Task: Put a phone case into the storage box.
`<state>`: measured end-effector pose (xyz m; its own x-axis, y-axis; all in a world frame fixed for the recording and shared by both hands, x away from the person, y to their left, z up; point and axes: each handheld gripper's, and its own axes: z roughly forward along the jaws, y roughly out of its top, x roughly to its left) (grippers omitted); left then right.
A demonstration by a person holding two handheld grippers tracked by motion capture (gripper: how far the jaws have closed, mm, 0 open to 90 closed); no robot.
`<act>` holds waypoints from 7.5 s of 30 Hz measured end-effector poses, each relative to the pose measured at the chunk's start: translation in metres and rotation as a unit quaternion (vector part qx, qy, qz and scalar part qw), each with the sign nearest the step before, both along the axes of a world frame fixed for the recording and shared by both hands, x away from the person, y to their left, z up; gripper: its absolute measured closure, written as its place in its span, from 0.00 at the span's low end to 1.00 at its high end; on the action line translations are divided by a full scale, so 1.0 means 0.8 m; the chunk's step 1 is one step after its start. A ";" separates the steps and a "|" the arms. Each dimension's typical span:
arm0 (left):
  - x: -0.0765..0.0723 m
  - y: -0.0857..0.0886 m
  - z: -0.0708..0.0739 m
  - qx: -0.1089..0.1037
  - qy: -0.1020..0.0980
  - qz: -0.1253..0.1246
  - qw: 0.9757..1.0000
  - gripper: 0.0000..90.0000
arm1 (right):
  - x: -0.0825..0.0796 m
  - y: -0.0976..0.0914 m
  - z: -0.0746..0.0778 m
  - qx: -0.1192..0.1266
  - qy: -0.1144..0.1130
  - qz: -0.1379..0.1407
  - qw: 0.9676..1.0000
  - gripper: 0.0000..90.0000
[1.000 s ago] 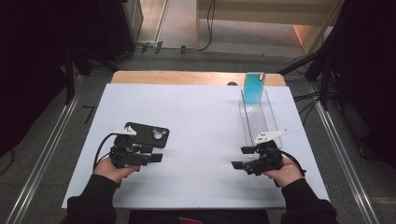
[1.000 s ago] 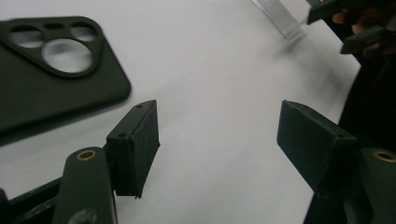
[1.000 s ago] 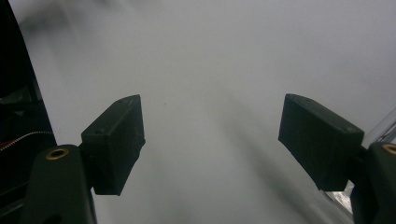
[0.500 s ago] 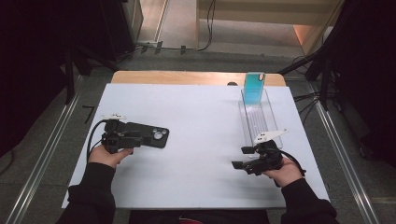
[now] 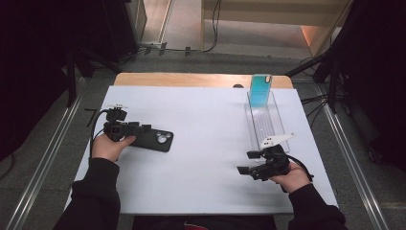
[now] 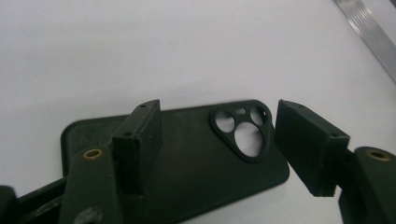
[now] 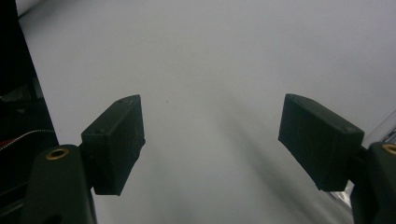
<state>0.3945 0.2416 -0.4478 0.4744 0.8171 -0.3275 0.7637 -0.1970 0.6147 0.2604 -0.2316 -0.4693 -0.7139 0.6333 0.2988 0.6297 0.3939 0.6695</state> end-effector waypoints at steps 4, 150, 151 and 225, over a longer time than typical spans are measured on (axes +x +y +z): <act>0.017 0.001 -0.006 0.012 0.005 0.013 1.000 0.43 | -0.002 -0.001 -0.001 -0.003 -0.001 0.001 1.000 0.23; -0.079 -0.050 -0.013 -0.004 -0.032 -0.157 0.987 0.27 | -0.013 -0.008 -0.009 -0.043 0.007 -0.003 0.999 0.23; -0.077 -0.050 -0.013 -0.003 -0.035 -0.158 0.987 0.27 | -0.013 -0.008 -0.009 -0.043 0.006 -0.003 0.999 0.23; -0.067 -0.095 -0.067 0.165 -0.082 -0.145 0.972 0.05 | -0.012 -0.005 -0.010 -0.050 0.009 -0.003 0.999 0.23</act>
